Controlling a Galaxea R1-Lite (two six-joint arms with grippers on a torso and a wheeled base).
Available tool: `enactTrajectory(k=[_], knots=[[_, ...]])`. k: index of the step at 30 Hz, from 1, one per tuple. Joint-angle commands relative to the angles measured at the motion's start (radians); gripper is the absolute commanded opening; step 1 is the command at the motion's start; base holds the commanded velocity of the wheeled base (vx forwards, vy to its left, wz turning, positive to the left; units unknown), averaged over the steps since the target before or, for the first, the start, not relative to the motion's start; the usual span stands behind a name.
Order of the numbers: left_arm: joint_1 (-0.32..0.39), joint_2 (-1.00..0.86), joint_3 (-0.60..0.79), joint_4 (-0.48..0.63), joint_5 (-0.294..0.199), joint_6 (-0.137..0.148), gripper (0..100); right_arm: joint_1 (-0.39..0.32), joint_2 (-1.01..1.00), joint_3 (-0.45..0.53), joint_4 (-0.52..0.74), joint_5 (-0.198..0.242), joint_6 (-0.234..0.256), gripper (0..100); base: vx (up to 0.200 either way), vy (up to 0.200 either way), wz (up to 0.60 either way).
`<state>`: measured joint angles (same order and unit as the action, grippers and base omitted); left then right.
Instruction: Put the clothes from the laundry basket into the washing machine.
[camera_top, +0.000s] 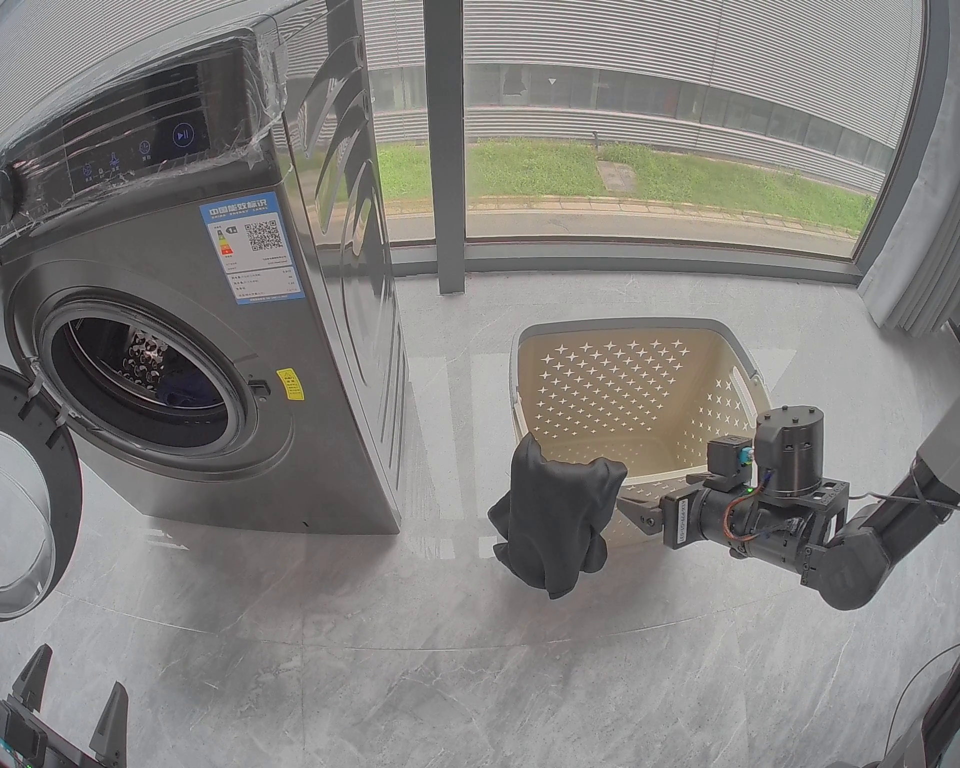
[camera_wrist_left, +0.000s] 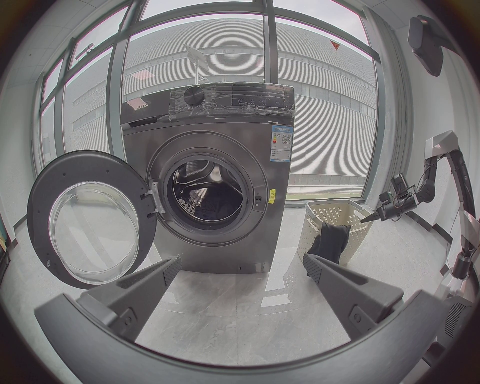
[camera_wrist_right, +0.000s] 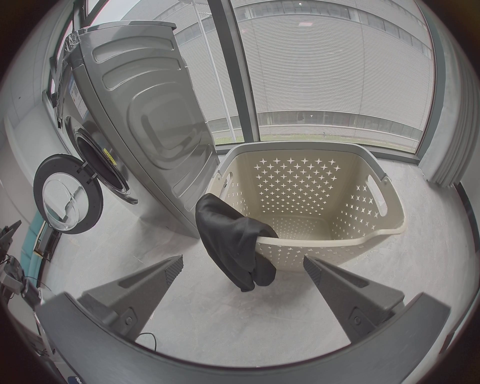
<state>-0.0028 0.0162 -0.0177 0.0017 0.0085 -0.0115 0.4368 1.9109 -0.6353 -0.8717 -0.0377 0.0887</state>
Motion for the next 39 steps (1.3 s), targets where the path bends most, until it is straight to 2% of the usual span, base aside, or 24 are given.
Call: enactTrajectory(k=[1,14,21,22,28,37,38,39], knots=[[0.0,-0.016,0.016,0.0,0.001,-0.001,100,0.016,0.077,-0.055,0.003,0.001,-0.001,100,0.0,0.0,0.0],[0.001,-0.016,0.018,0.0,0.001,-0.001,100,0.043,0.237,-0.173,-0.013,-0.001,-0.001,100,0.0,0.0,0.0],[0.0,-0.016,0.018,0.0,0.001,-0.001,100,0.043,0.301,-0.207,-0.058,-0.001,-0.003,100,0.0,0.0,0.0],[0.0,-0.016,0.018,0.001,0.001,-0.001,100,0.034,0.346,-0.233,-0.104,0.002,-0.004,100,0.0,0.0,0.0],[0.0,-0.016,0.018,0.001,0.001,-0.001,100,0.039,0.416,-0.238,-0.197,0.005,-0.007,100,0.0,0.0,0.0],[0.0,-0.016,0.018,0.001,0.001,-0.001,100,0.034,0.433,-0.276,-0.217,0.018,-0.007,100,0.0,0.0,0.0],[0.0,-0.016,0.018,0.001,0.001,-0.001,100,0.033,0.439,-0.282,-0.228,0.018,-0.007,0,0.0,0.0,0.0],[0.0,-0.016,0.018,0.0,0.001,-0.002,100,0.033,0.441,-0.284,-0.23,0.018,-0.007,0,0.0,0.0,0.0]])
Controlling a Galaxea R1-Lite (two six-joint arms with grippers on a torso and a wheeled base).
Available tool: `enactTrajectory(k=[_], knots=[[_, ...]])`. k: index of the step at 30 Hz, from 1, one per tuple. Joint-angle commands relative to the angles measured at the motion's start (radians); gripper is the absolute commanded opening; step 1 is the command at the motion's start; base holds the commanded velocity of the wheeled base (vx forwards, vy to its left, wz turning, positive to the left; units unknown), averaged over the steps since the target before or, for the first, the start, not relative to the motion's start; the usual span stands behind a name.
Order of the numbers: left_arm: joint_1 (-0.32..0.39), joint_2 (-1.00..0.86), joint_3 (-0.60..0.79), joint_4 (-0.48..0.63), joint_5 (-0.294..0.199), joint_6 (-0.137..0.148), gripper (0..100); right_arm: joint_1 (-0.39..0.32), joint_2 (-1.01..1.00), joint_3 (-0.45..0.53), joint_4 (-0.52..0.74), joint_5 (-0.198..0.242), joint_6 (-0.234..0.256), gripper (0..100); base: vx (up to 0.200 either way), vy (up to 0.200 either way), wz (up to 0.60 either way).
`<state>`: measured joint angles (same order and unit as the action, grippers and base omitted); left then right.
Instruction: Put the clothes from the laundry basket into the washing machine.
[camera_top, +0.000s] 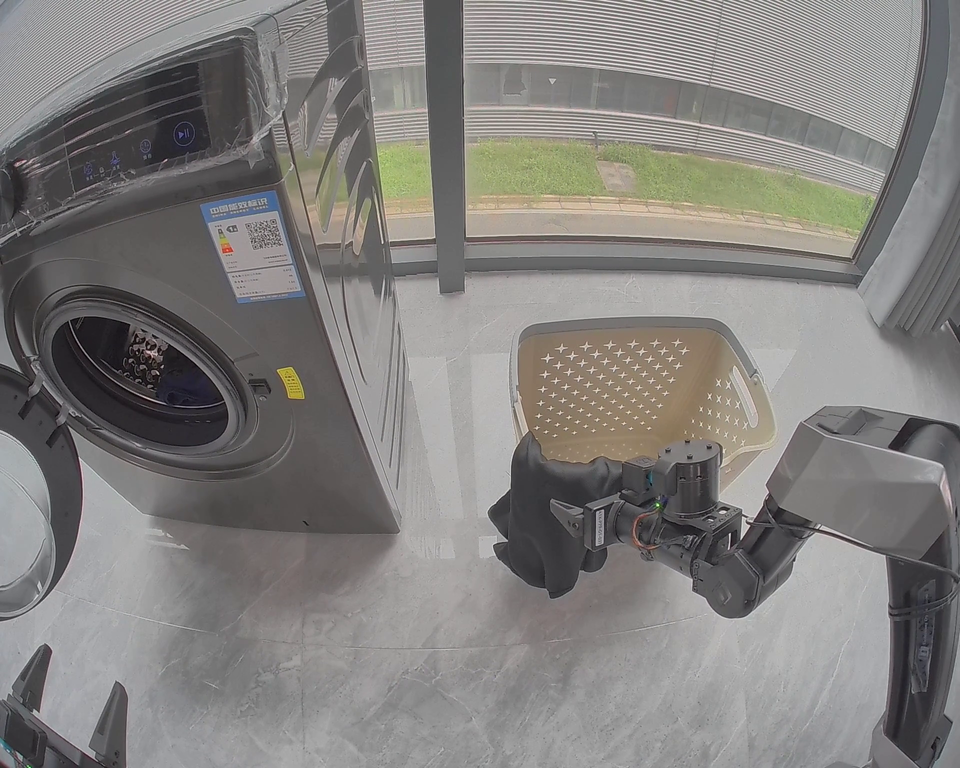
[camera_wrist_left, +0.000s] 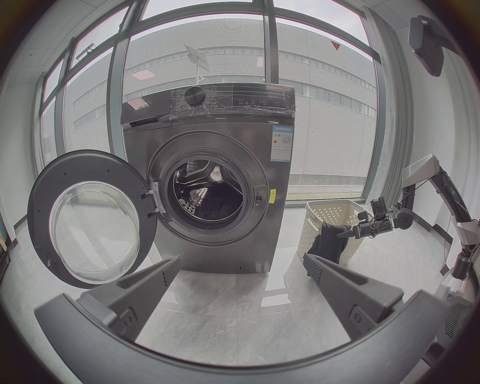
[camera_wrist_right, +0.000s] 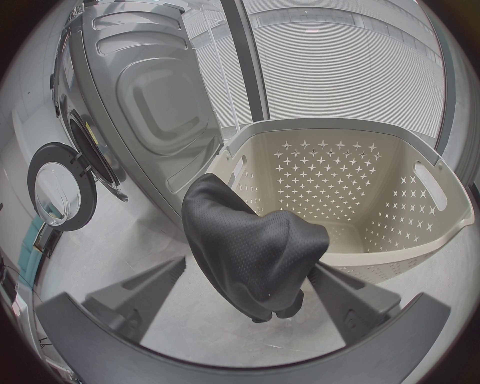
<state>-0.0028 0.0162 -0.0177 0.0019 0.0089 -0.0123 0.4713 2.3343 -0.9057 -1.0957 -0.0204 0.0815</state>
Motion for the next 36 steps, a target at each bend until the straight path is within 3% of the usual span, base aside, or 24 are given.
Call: enactTrajectory(k=[1,13,21,28,29,36], knots=[[0.0,-0.016,0.018,0.0,0.0,-0.001,100,-0.002,0.017,-0.013,-0.006,0.0,0.0,0,0.0,0.0,0.0],[0.0,-0.016,0.016,0.001,0.0,-0.001,100,-0.006,-0.006,0.019,-0.027,0.014,-0.002,0,0.0,0.0,0.0],[0.0,-0.016,0.016,0.001,0.0,-0.001,100,-0.002,-0.139,0.154,-0.055,0.013,-0.003,0,0.0,0.0,0.0],[0.0,-0.016,0.016,0.001,0.0,-0.001,100,-0.028,-0.058,0.162,-0.082,0.023,-0.014,0,0.0,0.0,0.0],[0.0,-0.016,0.016,0.001,0.0,-0.001,100,-0.028,-0.047,0.154,-0.101,0.033,-0.014,100,0.0,0.0,0.0],[0.0,-0.016,0.016,0.001,0.0,-0.001,100,-0.036,0.002,0.116,-0.147,0.042,-0.022,100,0.0,0.0,0.0]])
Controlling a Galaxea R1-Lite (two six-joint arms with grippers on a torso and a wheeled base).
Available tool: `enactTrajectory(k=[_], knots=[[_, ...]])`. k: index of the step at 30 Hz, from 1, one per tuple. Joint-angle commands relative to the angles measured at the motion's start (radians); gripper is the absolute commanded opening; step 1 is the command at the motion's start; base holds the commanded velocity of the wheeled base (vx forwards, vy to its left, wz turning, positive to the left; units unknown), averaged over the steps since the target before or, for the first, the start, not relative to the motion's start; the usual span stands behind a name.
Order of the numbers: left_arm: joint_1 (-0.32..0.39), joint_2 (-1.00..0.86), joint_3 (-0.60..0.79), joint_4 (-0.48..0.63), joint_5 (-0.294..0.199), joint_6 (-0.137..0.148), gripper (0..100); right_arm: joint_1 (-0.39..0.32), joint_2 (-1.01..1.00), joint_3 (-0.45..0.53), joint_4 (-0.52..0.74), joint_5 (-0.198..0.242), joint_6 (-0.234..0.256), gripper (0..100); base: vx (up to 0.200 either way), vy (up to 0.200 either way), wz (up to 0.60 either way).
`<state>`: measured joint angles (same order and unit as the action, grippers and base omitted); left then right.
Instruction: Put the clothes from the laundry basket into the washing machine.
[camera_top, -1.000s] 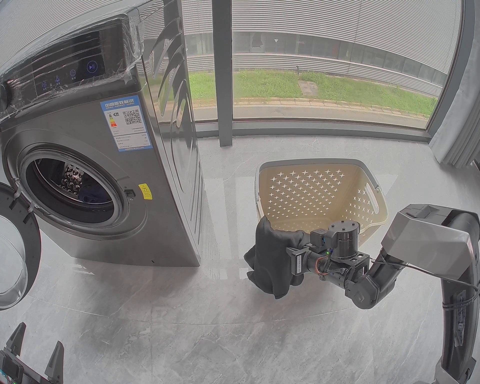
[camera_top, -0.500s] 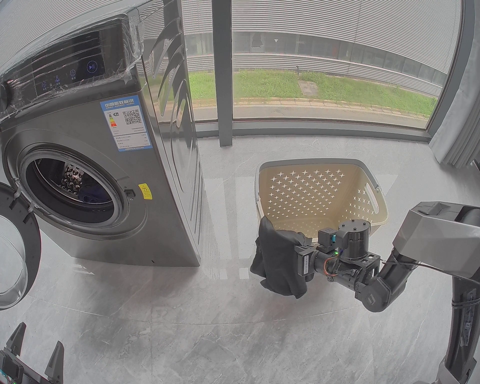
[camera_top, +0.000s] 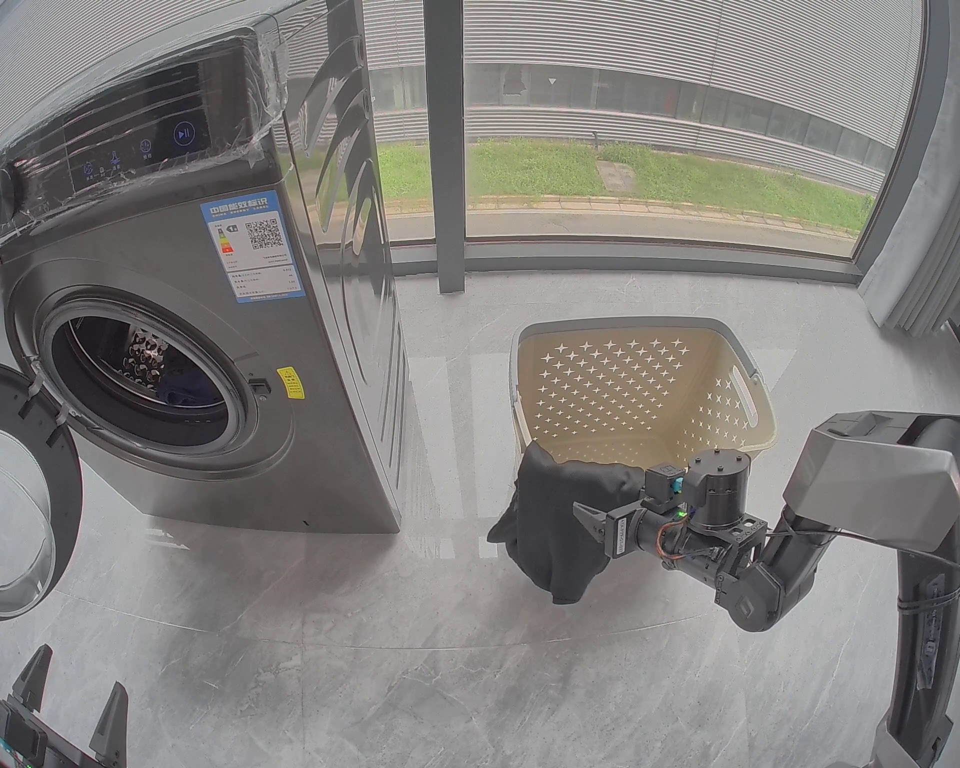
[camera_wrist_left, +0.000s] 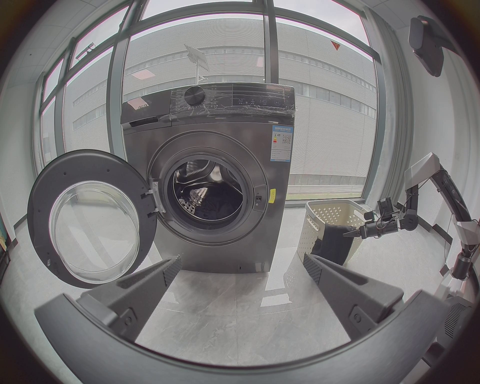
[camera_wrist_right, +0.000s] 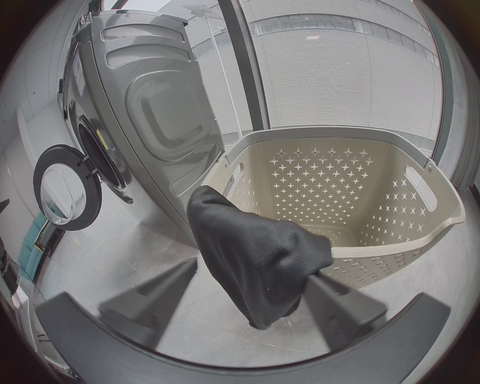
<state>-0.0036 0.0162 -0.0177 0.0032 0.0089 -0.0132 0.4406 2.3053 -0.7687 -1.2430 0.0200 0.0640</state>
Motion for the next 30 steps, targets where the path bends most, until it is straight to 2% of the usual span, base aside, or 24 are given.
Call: enactTrajectory(k=[1,5,11,16,17,21,30], knots=[[0.001,-0.016,0.016,0.0,0.0,-0.001,100,-0.005,0.034,-0.027,-0.001,0.001,-0.01,100,0.0,0.0,0.0],[0.001,-0.016,0.016,0.0,0.0,-0.001,100,-0.005,0.068,-0.058,-0.01,0.0,-0.033,100,0.0,0.0,0.0],[0.001,-0.016,0.016,0.0,0.0,-0.001,100,-0.014,0.106,-0.132,-0.01,0.0,-0.035,100,0.0,0.0,0.0],[0.001,-0.016,0.016,0.0,0.0,-0.001,100,-0.016,0.114,-0.135,-0.052,0.003,-0.055,100,0.0,0.0,0.0],[0.001,-0.016,0.016,0.0,0.0,-0.001,100,-0.016,0.112,-0.129,-0.056,0.003,-0.055,0,0.0,0.0,0.0],[0.001,-0.016,0.016,0.0,0.0,-0.001,100,-0.011,0.097,-0.107,-0.064,0.02,-0.055,0,0.0,0.0,0.0],[0.001,-0.016,0.016,0.0,-0.001,-0.001,100,-0.003,0.039,-0.015,-0.133,0.023,-0.064,0,0.0,0.0,0.0]])
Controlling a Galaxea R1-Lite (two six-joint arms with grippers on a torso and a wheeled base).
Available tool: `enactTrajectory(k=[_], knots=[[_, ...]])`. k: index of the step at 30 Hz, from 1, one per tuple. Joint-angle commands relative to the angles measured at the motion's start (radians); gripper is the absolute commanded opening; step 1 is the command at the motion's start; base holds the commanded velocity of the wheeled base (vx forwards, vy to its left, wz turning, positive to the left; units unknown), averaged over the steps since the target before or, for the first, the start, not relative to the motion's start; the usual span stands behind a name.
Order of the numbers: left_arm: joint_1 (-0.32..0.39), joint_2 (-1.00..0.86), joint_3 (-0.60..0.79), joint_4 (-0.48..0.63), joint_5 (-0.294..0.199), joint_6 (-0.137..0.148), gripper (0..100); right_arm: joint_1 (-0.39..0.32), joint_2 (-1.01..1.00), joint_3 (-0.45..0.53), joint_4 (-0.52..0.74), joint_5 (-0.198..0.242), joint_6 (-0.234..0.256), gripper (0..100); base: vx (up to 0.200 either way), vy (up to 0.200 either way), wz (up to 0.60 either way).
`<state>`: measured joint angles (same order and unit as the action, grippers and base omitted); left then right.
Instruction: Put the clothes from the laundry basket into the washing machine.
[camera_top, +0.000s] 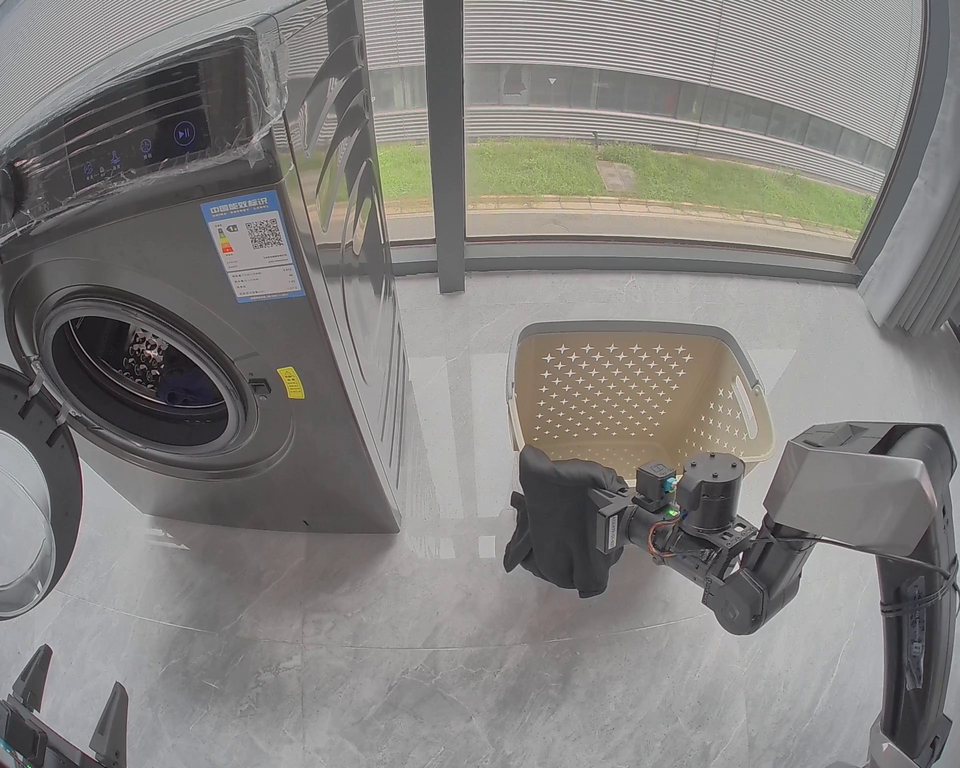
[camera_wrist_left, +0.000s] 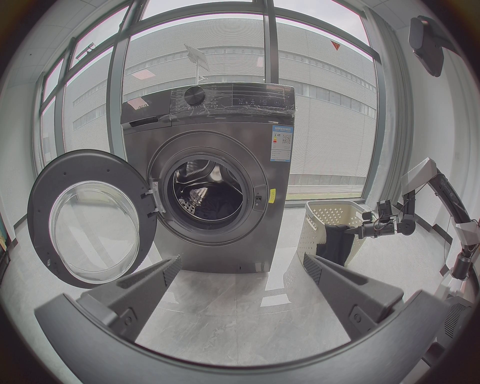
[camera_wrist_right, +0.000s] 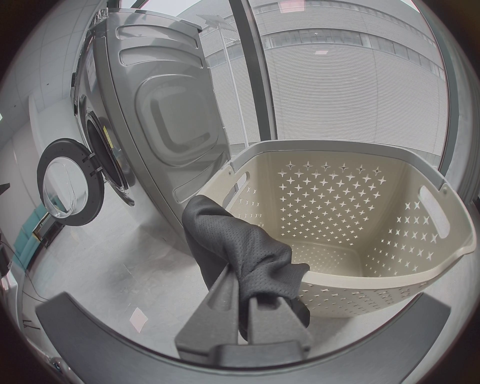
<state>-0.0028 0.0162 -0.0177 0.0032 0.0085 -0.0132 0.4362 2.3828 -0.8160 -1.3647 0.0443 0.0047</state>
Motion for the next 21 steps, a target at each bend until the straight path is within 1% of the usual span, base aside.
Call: enactTrajectory(k=[1,6,7,12,15,16,18,19,20,21], knots=[[0.0,-0.016,0.016,0.0,0.001,-0.001,100,0.001,-0.06,0.049,-0.025,-0.001,-0.005,0,0.0,0.0,0.0],[0.0,-0.016,0.016,0.0,0.001,-0.001,100,-0.004,-0.14,0.1,-0.053,-0.001,-0.003,0,0.0,0.0,0.0],[0.0,-0.016,0.016,0.0,0.001,-0.001,100,-0.005,-0.189,0.126,-0.059,-0.001,-0.002,0,0.0,0.0,0.0],[0.0,-0.015,0.016,0.0,-0.001,-0.001,100,0.009,-0.323,0.192,-0.077,-0.001,0.008,0,0.0,0.0,0.0],[0.0,-0.016,0.016,0.0,-0.001,-0.001,100,0.058,-0.462,0.279,-0.09,-0.03,0.049,0,0.0,0.0,0.0],[0.0,-0.016,0.016,0.0,0.001,-0.001,100,0.072,-0.504,0.302,-0.088,-0.05,0.063,0,0.0,0.0,0.0],[0.0,-0.016,0.016,0.0,0.001,-0.001,100,0.096,-0.576,0.32,-0.085,-0.089,0.072,0,0.0,0.0,0.0],[0.0,-0.016,0.016,0.0,0.001,-0.002,100,0.102,-0.608,0.324,-0.08,-0.098,0.074,0,0.0,0.0,0.0],[0.0,-0.016,0.016,0.0,0.001,-0.002,100,0.102,-0.608,0.324,-0.08,-0.098,0.074,0,0.0,0.0,0.0],[0.0,-0.015,0.016,0.0,0.001,-0.004,100,0.107,-0.697,0.322,-0.053,-0.106,0.069,0,0.0,0.0,0.0]])
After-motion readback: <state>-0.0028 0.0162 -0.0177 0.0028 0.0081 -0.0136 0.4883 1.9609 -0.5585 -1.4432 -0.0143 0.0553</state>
